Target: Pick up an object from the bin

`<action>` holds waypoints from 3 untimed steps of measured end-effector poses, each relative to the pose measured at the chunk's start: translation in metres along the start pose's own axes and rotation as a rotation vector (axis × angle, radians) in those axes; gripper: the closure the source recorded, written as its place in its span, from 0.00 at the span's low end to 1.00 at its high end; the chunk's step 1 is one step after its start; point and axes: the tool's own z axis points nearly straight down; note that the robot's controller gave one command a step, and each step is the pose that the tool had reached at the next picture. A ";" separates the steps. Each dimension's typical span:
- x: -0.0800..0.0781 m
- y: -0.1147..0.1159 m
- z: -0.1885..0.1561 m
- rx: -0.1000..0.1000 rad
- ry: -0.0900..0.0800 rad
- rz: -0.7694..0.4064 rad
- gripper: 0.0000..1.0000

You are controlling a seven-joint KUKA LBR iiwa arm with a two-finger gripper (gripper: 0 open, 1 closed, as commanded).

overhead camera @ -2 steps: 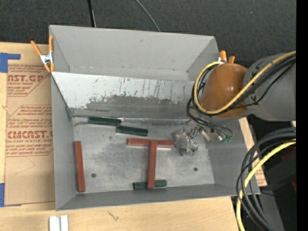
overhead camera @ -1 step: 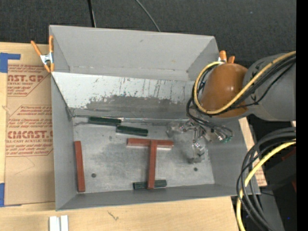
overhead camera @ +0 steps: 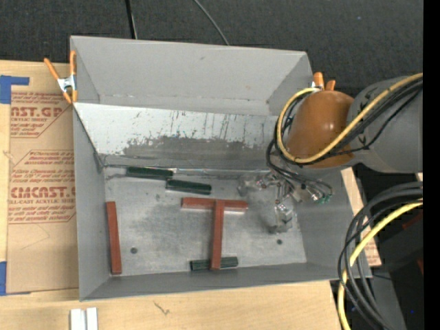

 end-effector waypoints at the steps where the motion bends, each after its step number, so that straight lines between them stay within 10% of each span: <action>1: -0.002 0.006 0.000 0.001 0.001 -0.001 0.00; 2: 0.012 0.039 0.000 -0.006 -0.004 -0.065 0.00; 3: -0.038 0.062 -0.001 -0.001 -0.002 -0.196 1.00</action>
Offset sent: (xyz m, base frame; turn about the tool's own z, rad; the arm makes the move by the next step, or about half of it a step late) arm -0.0558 -0.0257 0.0004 -0.0814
